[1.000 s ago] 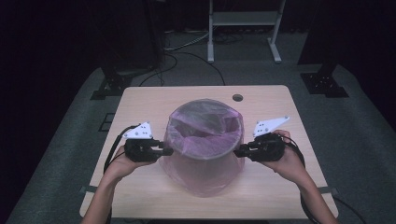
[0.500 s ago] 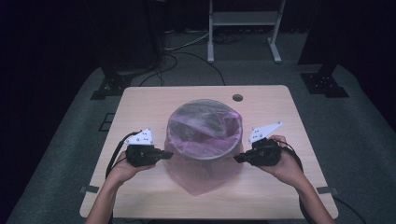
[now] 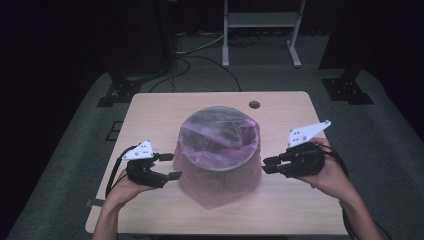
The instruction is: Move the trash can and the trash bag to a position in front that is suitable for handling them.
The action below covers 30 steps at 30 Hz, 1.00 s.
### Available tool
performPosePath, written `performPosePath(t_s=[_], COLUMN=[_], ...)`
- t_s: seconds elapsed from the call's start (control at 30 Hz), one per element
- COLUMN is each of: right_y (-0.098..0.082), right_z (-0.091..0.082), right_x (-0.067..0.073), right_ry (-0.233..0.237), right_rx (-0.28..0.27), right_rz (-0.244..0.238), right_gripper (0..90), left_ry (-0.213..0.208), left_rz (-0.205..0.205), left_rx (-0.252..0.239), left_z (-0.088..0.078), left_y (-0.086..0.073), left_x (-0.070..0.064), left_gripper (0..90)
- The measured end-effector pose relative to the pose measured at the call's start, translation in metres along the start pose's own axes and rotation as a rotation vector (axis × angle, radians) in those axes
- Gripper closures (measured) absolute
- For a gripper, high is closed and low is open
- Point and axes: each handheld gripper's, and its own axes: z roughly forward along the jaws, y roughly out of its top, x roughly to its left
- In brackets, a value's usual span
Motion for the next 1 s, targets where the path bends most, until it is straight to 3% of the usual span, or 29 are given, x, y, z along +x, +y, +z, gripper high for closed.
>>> performPosePath(t_s=[0.1,0.2,0.4,0.57,0.67,0.77,1.0], right_y=[0.022,0.049,0.096,0.123,0.134,0.142,0.156], right_z=[-0.004,0.006,0.054,0.095,0.115,0.128,0.149], right_x=[0.003,0.003,-0.005,-0.019,-0.032,-0.047,-0.072], right_ry=[-0.002,0.017,0.054,0.048,0.012,-0.009,-0.057], right_rx=[-0.002,0.029,0.159,0.282,0.374,0.427,0.495], right_rz=[-0.028,-0.06,-0.114,-0.133,-0.132,-0.108,-0.068], right_gripper=[78.2,79.5,82.2,82.4,82.4,82.2,81.7], left_ry=[0.004,0.009,0.02,0.019,0.015,0.019,0.013], left_rz=[0.013,0.012,0.012,0.01,0.008,0.001,0.006], left_rx=[-0.021,-0.034,-0.03,-0.037,-0.036,-0.045,-0.052], left_z=[-0.001,-0.001,0.0,-0.001,-0.001,-0.003,-0.005], left_y=[0.002,0.003,0.004,0.002,0.0,-0.001,-0.002], left_x=[-0.004,-0.006,-0.008,-0.007,-0.006,-0.005,-0.006], left_gripper=[19.4,19.4,19.3,19.3,19.3,18.6,18.6])
